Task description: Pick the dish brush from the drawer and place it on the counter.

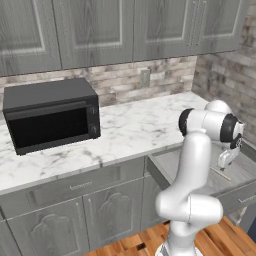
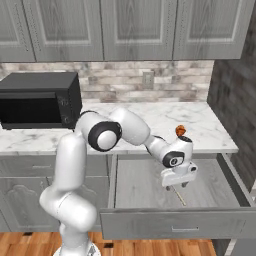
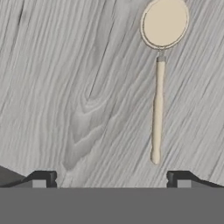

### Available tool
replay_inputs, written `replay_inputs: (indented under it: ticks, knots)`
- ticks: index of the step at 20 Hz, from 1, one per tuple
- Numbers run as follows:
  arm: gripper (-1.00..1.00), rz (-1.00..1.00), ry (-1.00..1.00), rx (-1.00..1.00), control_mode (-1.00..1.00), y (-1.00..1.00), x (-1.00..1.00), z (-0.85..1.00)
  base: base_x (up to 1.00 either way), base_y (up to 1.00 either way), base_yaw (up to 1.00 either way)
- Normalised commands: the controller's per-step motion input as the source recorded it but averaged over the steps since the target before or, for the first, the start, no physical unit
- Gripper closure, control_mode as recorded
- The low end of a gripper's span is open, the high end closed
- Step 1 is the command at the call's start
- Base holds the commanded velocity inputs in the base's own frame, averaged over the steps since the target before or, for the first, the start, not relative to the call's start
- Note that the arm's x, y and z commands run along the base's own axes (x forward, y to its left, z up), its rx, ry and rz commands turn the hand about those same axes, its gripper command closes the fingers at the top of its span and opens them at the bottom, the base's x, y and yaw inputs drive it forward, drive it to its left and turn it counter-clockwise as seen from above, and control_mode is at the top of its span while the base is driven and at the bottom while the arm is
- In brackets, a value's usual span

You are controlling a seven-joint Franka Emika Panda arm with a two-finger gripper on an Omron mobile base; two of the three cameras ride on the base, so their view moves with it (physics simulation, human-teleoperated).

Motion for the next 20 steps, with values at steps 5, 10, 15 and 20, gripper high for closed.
replay_inputs:
  ticks: [5, 10, 15, 20]
  knots:
    - [-1.0, -0.06, -0.01, 0.0, -1.0, -0.04, 0.37, -0.3, 0.0, 0.0, 0.0]
    - [-1.0, -0.04, -0.05, 0.01, -1.0, -0.19, 0.45, -0.11, 0.0, 0.0, 0.0]
    - [-1.0, -0.02, -0.07, 0.03, -1.0, -0.16, 0.3, -0.16, 0.0, 0.0, 0.0]
    - [-1.0, 0.0, -0.02, 0.04, -1.0, -0.05, 0.02, -0.2, 0.0, 0.0, 0.0]
